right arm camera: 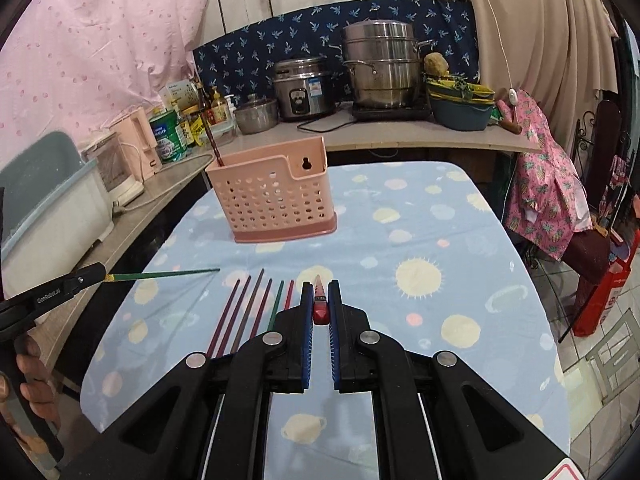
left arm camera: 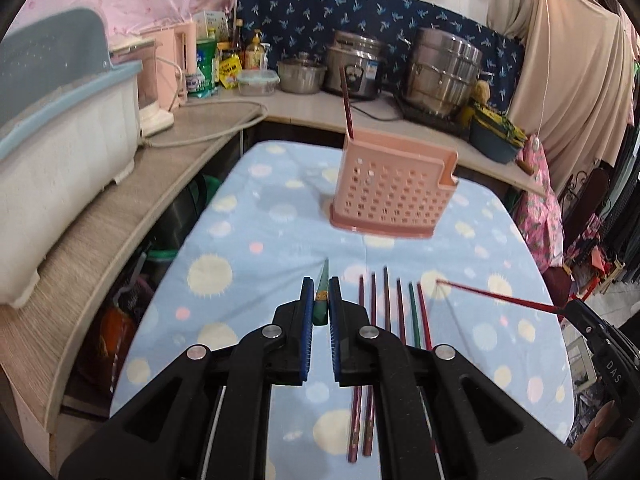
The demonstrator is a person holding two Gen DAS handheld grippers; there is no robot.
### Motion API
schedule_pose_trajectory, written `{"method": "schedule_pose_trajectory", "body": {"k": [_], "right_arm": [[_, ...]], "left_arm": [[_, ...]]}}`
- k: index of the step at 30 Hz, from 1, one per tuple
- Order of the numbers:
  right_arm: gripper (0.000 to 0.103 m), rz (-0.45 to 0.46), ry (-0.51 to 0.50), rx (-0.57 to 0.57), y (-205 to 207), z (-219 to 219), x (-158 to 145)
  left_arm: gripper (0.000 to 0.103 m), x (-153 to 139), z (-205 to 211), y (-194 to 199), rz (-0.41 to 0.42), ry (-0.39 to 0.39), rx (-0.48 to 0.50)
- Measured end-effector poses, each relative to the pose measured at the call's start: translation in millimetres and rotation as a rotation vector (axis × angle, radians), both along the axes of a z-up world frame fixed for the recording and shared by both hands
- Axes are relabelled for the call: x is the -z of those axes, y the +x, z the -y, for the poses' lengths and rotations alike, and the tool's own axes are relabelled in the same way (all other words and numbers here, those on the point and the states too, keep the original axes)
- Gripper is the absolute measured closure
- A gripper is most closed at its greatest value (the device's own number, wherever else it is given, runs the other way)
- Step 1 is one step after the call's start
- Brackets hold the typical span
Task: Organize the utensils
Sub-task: 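Carry the green and red chopsticks with both tools and lower them into the pink holder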
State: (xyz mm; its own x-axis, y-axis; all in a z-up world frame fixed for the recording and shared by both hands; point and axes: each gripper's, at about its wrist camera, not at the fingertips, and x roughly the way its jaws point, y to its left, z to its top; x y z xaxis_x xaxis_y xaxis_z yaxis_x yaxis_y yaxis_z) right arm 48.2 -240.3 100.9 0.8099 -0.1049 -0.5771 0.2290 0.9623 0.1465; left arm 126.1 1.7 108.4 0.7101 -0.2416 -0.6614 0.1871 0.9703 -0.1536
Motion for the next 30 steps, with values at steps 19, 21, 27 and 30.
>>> {"method": "schedule_pose_trajectory", "body": {"k": [19, 21, 27, 30], "right_arm": [[0.096, 0.166, 0.034, -0.023, 78, 38, -97], [0.096, 0.198, 0.037, -0.027, 86, 38, -112], [0.096, 0.307, 0.023, -0.030, 123, 38, -161], [0.096, 0.351, 0.016, -0.023, 144, 38, -179]], "left_arm": [[0.096, -97, 21, 86, 0.128, -0.042, -0.026], [0.096, -113, 25, 93, 0.148, -0.059, -0.021], [0.096, -166, 37, 115, 0.247, -0.100, -0.026], [0.096, -186, 44, 132, 0.298, -0.110, -0.043]]}}
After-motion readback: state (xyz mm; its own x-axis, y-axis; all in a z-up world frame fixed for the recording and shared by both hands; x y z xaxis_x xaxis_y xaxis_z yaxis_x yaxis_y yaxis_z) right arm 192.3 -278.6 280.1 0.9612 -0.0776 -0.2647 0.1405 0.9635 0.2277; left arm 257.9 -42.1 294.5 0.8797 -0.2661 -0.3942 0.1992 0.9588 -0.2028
